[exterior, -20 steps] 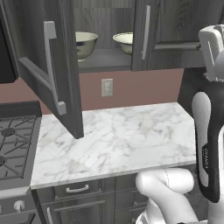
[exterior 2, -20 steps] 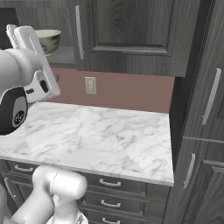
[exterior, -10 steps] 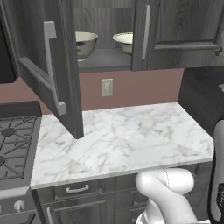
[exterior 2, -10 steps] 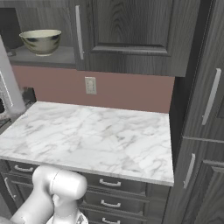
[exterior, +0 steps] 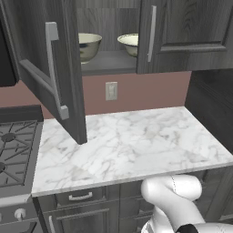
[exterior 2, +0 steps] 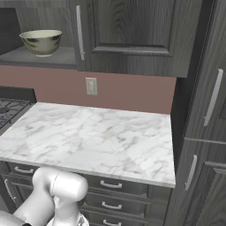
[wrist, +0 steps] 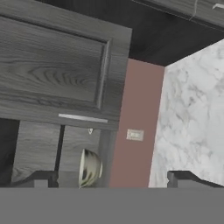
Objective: Open the cabinet. Pick the bowls from the counter and place them in the cabinet. Then close the cabinet.
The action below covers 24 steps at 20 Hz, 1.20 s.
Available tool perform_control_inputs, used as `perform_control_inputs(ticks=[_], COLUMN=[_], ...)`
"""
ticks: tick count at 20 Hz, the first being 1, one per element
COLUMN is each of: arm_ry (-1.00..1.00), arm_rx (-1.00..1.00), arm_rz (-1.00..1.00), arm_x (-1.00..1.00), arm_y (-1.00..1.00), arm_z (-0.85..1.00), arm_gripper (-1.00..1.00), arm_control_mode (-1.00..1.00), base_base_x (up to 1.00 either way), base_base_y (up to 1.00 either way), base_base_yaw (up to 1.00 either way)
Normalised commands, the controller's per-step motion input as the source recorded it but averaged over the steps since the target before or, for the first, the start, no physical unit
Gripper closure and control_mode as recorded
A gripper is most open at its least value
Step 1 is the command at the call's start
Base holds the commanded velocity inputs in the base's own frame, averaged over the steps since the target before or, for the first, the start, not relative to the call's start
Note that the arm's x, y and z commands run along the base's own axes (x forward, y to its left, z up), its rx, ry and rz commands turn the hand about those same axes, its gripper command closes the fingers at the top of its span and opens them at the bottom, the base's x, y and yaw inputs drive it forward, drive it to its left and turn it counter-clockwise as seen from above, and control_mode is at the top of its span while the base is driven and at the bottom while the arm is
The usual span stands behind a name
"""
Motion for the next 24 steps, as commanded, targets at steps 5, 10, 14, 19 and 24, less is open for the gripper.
perform_control_inputs(ticks=[5, 10, 14, 19, 24], arm_ry=[-0.08, -0.11, -0.08, -0.07, -0.06], arm_rx=[0.01, 0.0, 0.0, 0.0, 0.02], arm_rz=[0.0, 0.0, -0.01, -0.01, 0.0], arm_x=[-0.5, -0.2, 0.0, 0.0, 0.0], arm_y=[0.67, 0.89, 0.83, 0.82, 0.65], arm_z=[-0.03, -0.02, 0.0, 0.0, -0.12], arm_gripper=[-1.0, -1.0, -1.0, -1.0, -1.0], arm_control_mode=[-1.0, -1.0, -1.0, -1.0, -1.0], base_base_x=[0.0, 0.0, 0.0, 0.0, 0.0], base_base_y=[0.0, 0.0, 0.0, 0.0, 0.0], base_base_yaw=[0.0, 0.0, 0.0, 0.0, 0.0])
